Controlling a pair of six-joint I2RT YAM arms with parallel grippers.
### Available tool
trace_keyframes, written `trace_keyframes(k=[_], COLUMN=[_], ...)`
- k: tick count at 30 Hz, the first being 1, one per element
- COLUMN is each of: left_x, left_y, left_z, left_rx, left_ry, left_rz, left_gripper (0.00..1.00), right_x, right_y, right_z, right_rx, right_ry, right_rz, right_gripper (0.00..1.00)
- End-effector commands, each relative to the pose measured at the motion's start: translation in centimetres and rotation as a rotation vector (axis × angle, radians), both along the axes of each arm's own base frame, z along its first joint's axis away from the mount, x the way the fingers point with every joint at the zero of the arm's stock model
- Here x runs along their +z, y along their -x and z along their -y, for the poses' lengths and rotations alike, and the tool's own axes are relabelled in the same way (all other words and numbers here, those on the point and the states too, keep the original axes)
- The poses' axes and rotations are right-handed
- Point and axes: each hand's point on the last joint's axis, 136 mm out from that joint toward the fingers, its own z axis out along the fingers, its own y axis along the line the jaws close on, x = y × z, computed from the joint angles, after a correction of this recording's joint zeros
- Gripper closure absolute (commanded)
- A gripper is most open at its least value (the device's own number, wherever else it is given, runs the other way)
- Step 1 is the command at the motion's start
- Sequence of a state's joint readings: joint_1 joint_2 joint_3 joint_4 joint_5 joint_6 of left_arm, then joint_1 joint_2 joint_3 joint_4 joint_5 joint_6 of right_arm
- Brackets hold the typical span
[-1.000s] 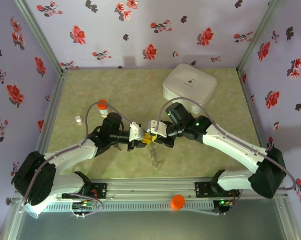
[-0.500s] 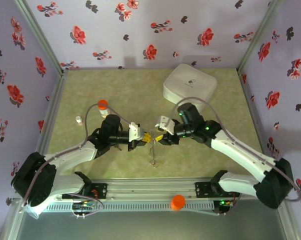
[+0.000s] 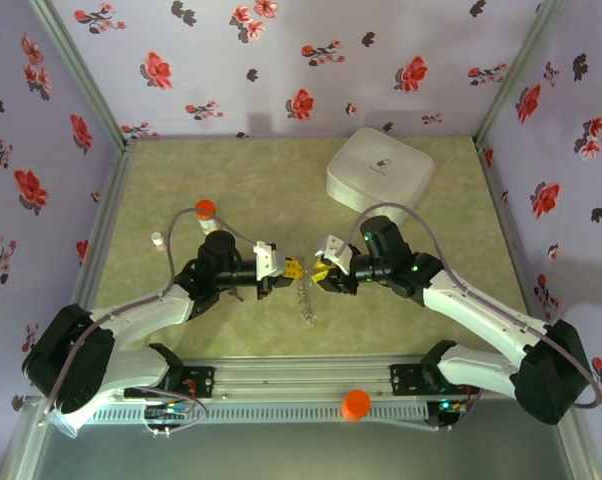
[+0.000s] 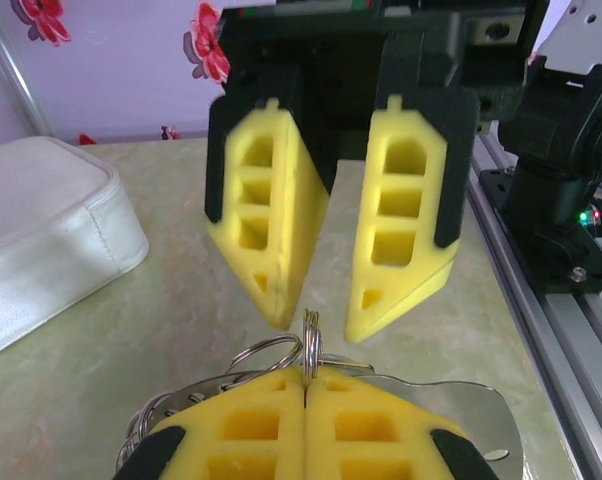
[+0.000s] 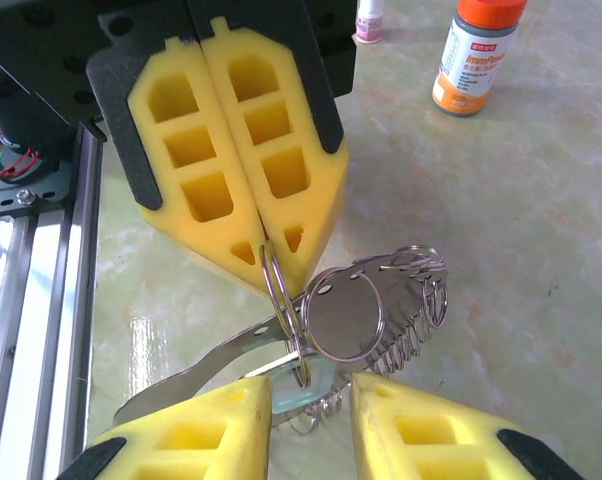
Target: Put the keys on the keyring
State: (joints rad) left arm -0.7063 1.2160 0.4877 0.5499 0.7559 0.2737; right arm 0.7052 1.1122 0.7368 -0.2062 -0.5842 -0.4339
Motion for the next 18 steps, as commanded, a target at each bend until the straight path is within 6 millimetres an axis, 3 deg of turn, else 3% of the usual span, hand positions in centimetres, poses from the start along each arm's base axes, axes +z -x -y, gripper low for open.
trace_keyframes(k=[1,12,18], left_x=[0.9,1.2,1.4], left_y=[-0.1,-0.2,-0.3], left_z=[0.0,0.1,0.1], left_rx=[-0.006,-0.005,0.000], left_ry=[0.041,0.057,0.066], left_rz=[0.015,0.020,0.029], left_gripper=[1.00,1.00,1.00], right_x=[0.5,0.2,-0.2], right_y=[0.1,0.5,0.8], right_z=[-0.6,-1.6,-1.6], right_rx=[0.022,0.052,0.058], right_ry=[-0.012,-0.027,-0.012], right_rz=[0.009,-0.022,-0.040], right_gripper=[0.79,0.97,0.97])
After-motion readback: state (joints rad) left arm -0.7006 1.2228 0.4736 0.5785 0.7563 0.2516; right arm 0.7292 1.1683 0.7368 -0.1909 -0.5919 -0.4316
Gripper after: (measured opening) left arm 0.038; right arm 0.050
